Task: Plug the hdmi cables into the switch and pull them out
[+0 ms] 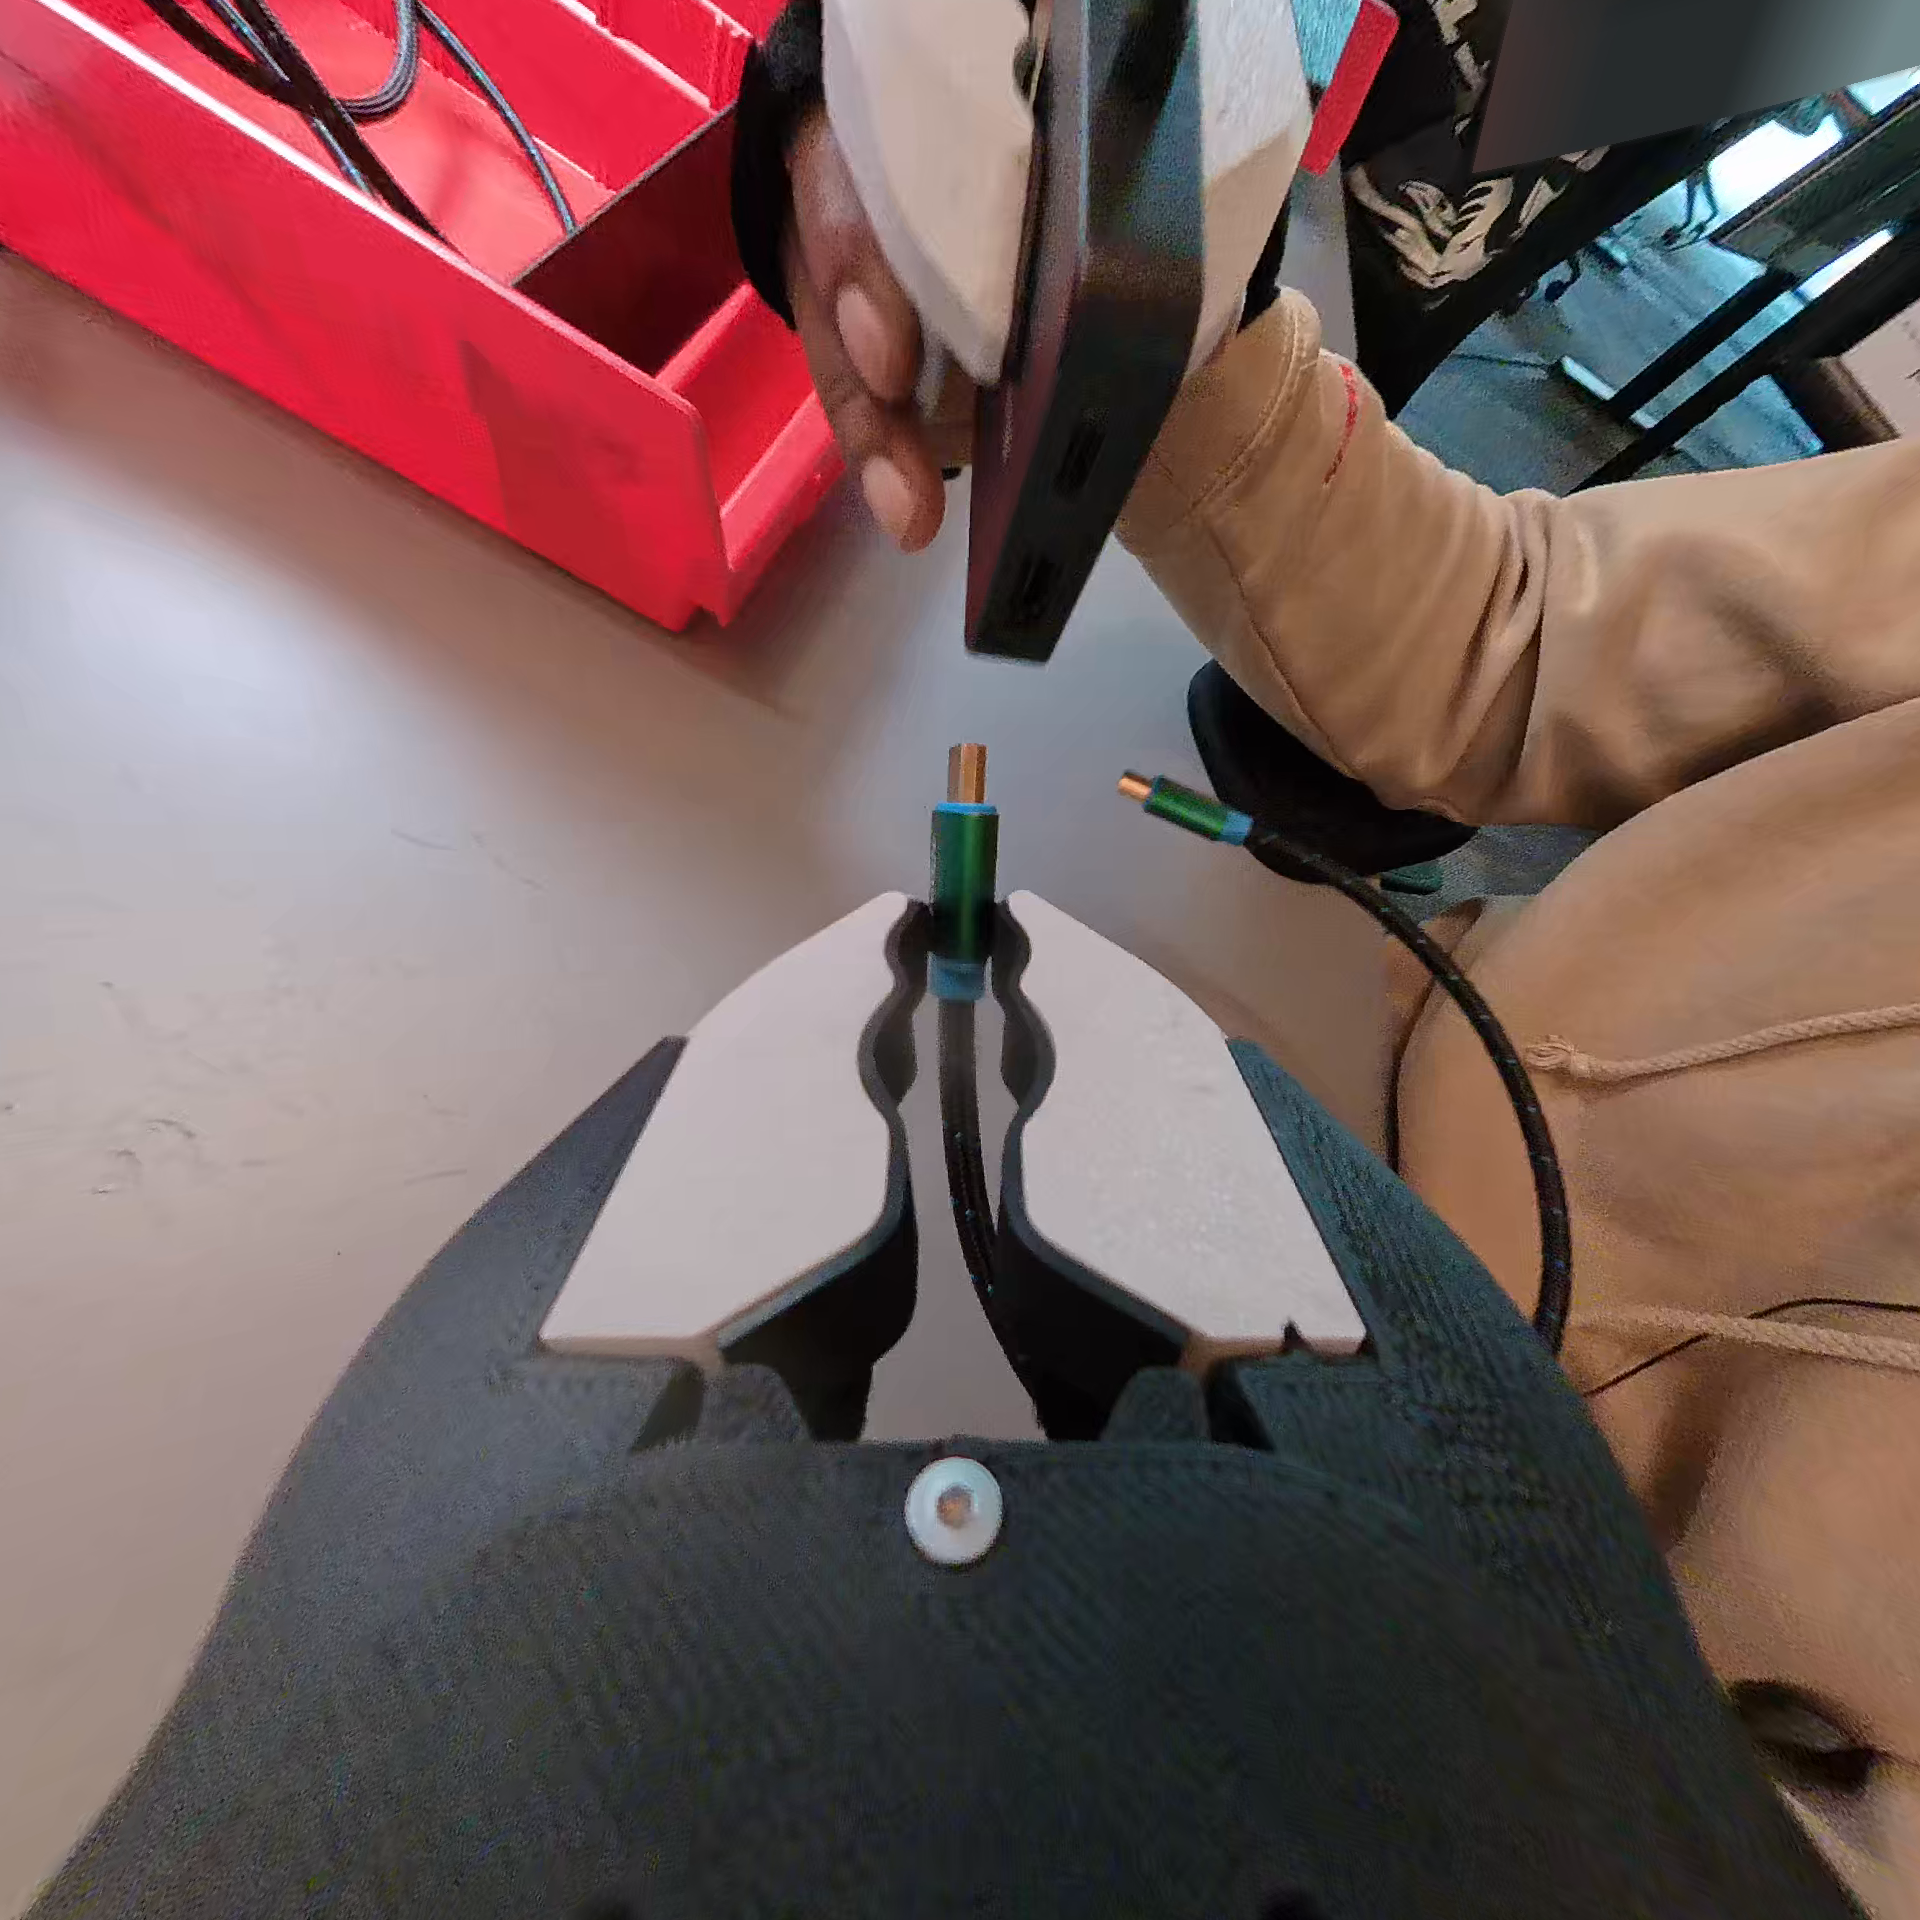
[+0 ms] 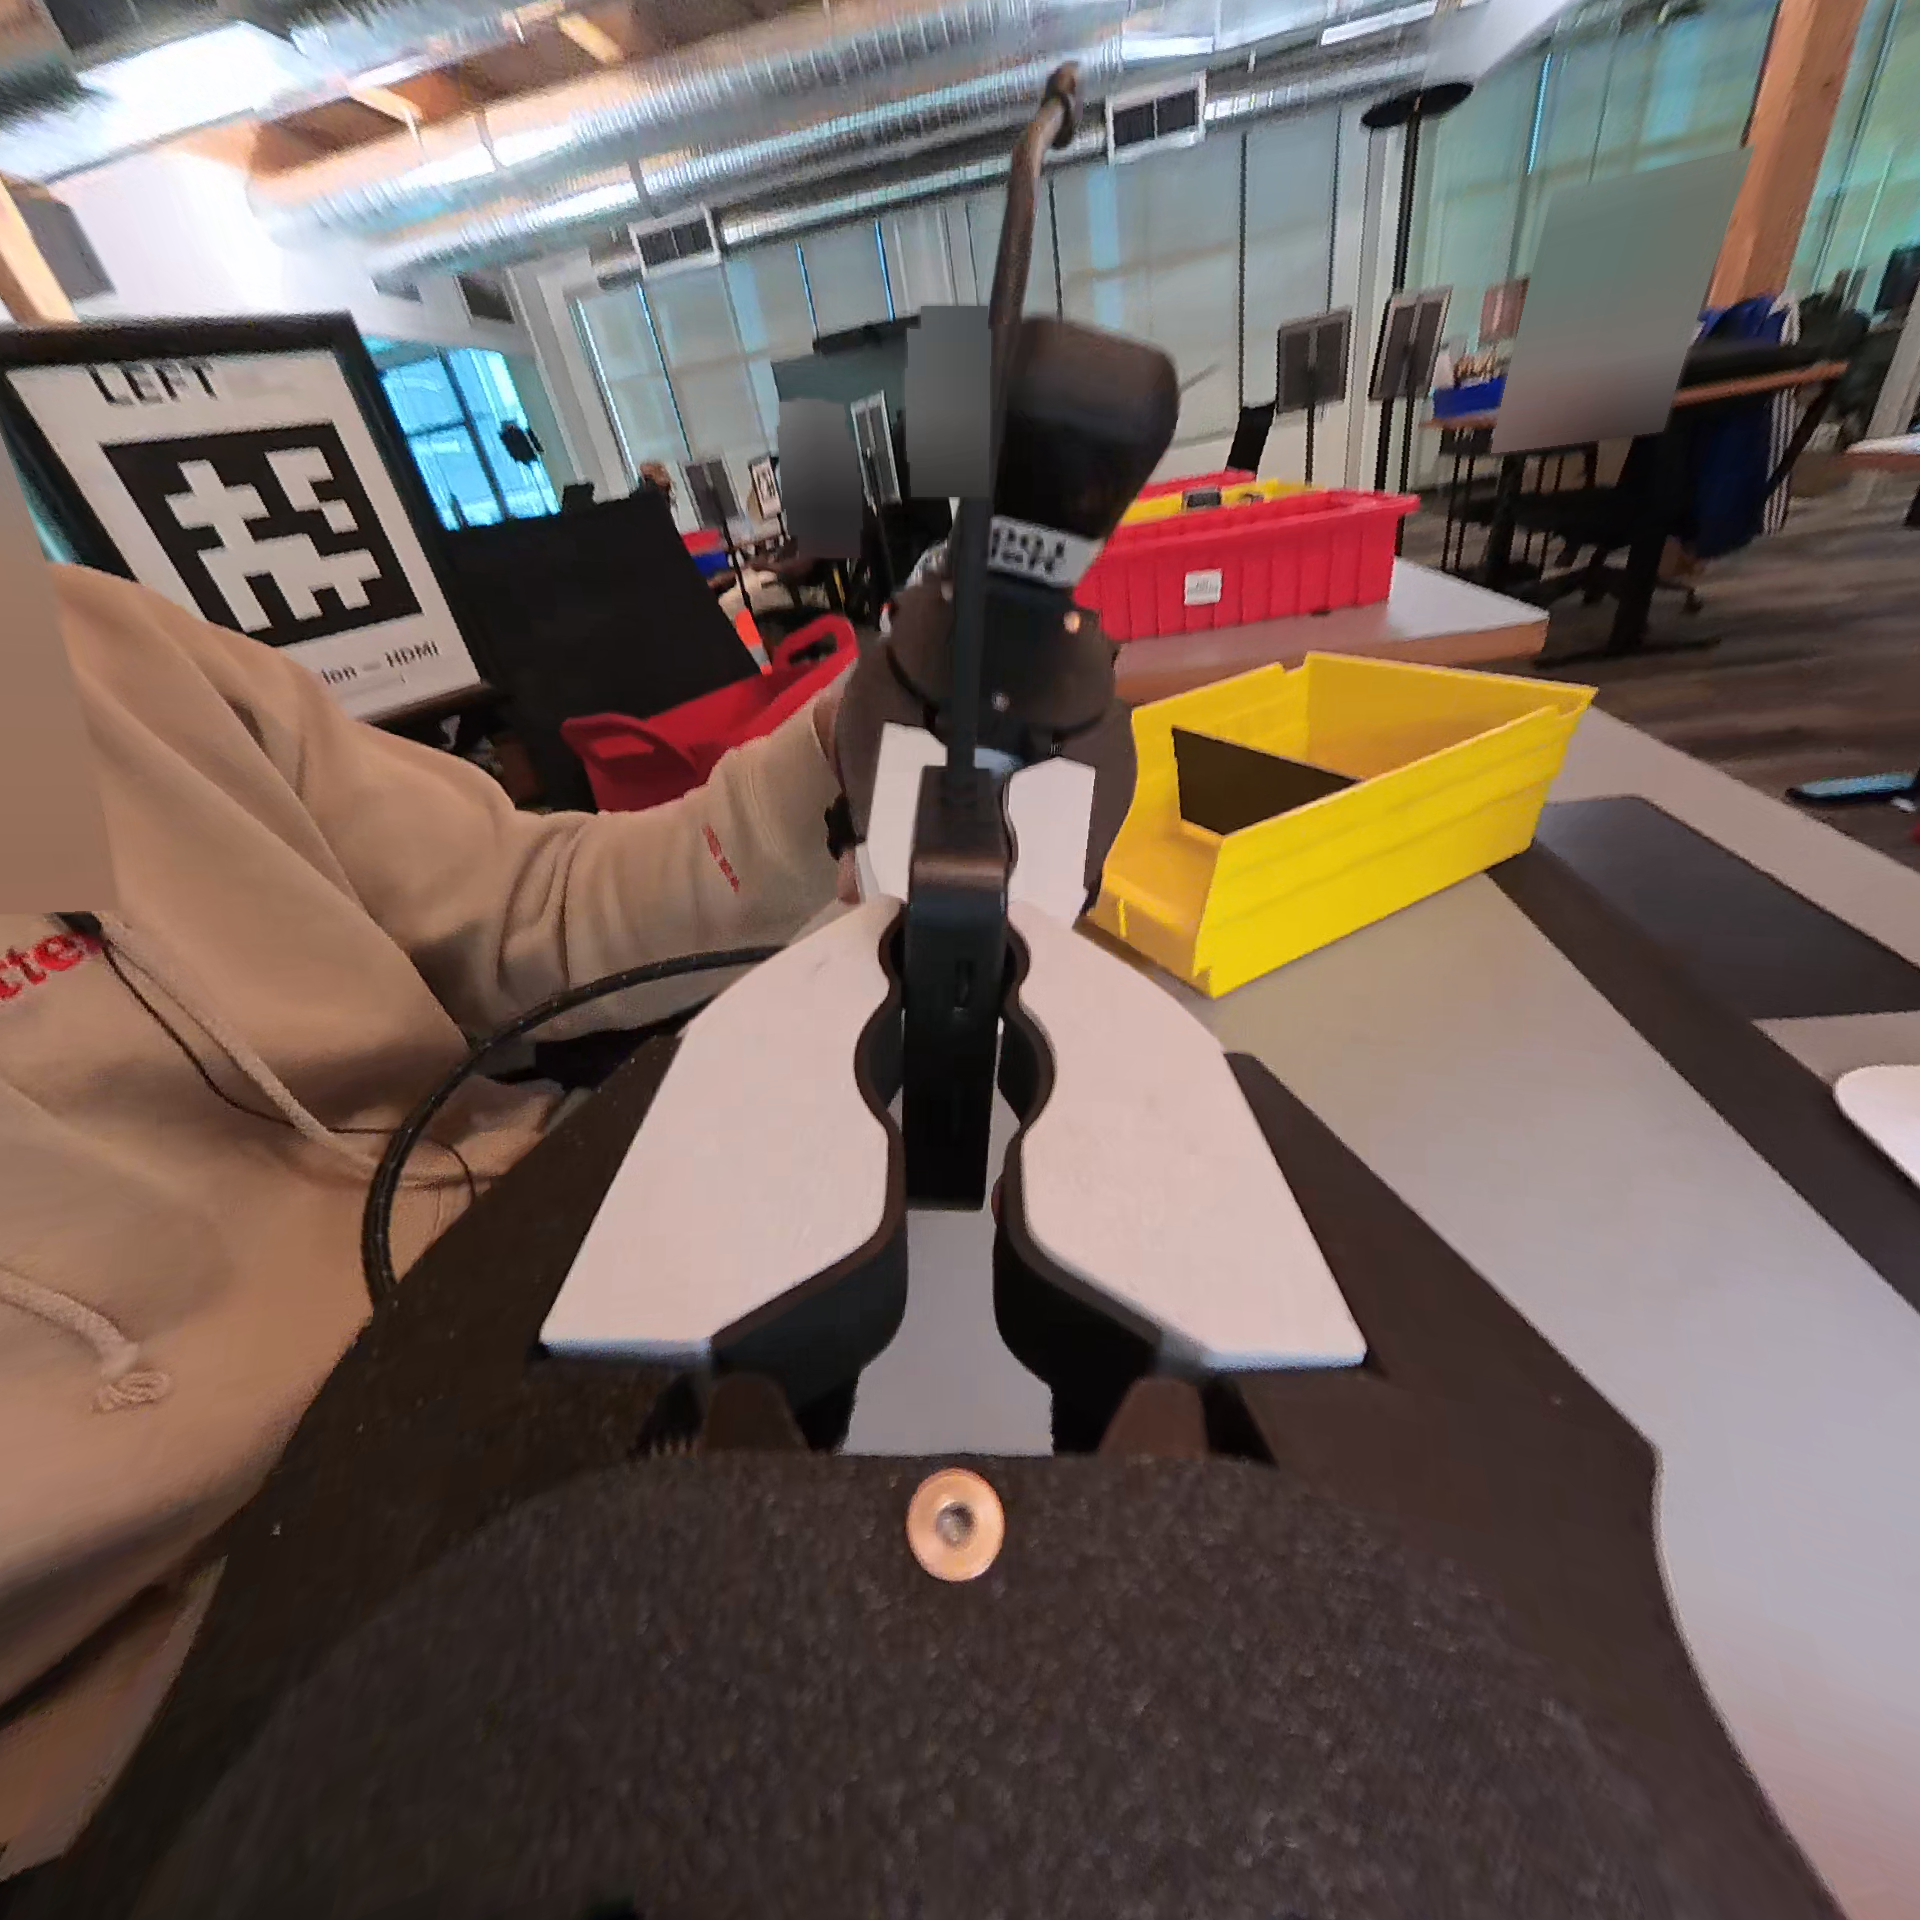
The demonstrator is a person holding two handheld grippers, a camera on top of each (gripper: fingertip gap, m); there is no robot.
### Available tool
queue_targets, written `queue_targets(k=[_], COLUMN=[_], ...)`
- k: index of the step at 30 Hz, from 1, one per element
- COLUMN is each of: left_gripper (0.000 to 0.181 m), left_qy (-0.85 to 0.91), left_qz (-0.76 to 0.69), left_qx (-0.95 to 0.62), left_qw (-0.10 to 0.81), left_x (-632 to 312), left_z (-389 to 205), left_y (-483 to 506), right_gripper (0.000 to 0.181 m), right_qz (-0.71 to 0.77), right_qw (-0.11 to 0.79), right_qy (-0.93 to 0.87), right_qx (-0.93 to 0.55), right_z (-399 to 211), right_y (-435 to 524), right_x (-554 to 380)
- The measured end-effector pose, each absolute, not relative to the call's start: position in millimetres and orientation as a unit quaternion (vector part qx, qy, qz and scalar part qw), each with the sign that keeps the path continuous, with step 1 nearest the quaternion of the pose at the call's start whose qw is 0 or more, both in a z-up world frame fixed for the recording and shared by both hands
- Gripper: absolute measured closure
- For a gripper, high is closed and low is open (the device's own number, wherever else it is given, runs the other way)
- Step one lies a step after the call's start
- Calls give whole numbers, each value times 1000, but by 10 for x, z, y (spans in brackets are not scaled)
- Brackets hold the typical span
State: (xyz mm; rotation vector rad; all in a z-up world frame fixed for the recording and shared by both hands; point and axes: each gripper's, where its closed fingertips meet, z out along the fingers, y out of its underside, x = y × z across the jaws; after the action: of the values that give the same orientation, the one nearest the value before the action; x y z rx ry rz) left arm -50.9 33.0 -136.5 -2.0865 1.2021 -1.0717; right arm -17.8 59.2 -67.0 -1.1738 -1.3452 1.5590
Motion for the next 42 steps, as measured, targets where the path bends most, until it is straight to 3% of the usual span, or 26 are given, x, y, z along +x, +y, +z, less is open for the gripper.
queue_targets(k=[28, 37, 42], left_gripper=[169, 169, 169], left_qy=[475, 456, 414], left_qz=[-399, -428, -482], left_qx=[-767, -756, -726], left_qw=[160, 191, 263], left_x=[-616, -624, -622], left_z=[-1715, -1614, -1355], left_y=[86, 166, 325], right_gripper=[168, 168, 168], right_qz=[542, 522, 592], right_qw=[283, 264, 343], right_qy=[-621, -637, -562], right_qx=[-490, -502, -464], right_z=[-1239, -1330, -977], right_y=[290, 270, 412], right_x=[-486, -456, -514])
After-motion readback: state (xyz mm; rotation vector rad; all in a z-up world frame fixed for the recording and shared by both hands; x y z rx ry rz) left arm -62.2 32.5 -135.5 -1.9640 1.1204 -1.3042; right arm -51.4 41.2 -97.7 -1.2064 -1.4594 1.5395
